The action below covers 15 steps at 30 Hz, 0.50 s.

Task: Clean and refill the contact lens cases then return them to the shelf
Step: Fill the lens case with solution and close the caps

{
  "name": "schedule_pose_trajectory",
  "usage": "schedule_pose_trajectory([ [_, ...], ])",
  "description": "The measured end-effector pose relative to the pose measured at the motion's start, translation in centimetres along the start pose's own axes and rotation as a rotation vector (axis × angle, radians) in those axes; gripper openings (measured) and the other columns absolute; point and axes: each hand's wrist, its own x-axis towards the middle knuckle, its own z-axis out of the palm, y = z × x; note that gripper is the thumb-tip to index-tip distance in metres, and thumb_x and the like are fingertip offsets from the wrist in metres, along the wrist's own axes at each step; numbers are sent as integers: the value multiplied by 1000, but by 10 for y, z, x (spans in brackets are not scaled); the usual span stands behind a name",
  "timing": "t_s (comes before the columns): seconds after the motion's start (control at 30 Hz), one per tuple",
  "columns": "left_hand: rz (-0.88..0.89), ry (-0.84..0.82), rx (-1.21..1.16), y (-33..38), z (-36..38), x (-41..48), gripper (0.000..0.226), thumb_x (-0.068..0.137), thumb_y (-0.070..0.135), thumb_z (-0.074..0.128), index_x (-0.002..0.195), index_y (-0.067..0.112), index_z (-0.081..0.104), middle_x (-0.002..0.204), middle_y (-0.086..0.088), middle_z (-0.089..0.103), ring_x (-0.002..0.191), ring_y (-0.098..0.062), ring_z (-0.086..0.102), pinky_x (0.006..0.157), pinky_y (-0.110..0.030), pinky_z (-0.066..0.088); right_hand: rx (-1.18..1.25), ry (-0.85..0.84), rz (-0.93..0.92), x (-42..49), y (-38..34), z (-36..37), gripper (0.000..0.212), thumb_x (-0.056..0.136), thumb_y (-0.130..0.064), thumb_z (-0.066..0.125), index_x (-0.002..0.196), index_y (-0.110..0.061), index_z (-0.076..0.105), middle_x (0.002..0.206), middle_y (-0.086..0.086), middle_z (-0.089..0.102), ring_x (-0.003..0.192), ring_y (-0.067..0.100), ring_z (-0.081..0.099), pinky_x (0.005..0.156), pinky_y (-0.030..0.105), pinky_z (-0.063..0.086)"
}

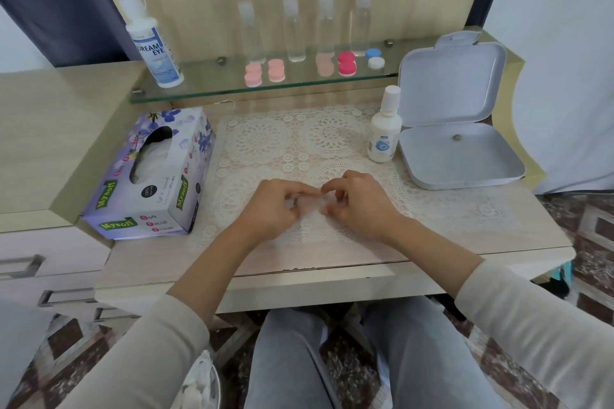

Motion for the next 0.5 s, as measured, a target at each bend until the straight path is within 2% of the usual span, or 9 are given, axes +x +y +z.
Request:
schedule_pose_trajectory([
  [0.03,-16,-5,-35,-1,0,-1,39,74,6,72,111,18,65,107,1,66,97,-8,57,76,1,37,-2,-2,0,0,0,0,30,81,-26,66,110,-18,65,88,2,46,87,21,50,73,27,38],
  [0.1,-61,44,0,-4,3,0,54,64,19,82,113,17,60,107,4,59,94,-7,53,73,-2,36,-4,-1,-1,0,0,0,31,81,-25,66,111,-19,64,87,2,46,87,21,50,73,27,38],
  [0.2,-54,144,106,-8,10,0,47,60,34,83,96,13,61,91,1,56,77,-6,48,66,-9,37,-8,6,-5,1,1,1,31,81,-24,65,111,-19,64,88,1,46,86,19,49,71,26,35],
  [0.27,-16,154,118,-9,13,0,35,65,28,81,89,11,63,86,1,55,72,-5,48,66,-8,38,-7,5,-8,0,2,2,31,81,-25,66,112,-20,64,88,0,46,85,18,48,71,25,35],
  [0.33,27,147,117,-10,14,-1,27,70,18,78,94,10,67,88,2,53,73,-1,48,71,-8,40,1,8,-12,1,2,2,31,81,-26,66,111,-20,64,88,0,46,85,18,48,72,25,34],
  [0.5,102,34,100,-14,10,-2,36,77,0,66,111,15,66,101,4,52,97,-16,50,85,-16,39,8,9,-18,1,3,3,29,82,-26,65,111,-21,64,88,1,46,87,19,48,72,26,33],
])
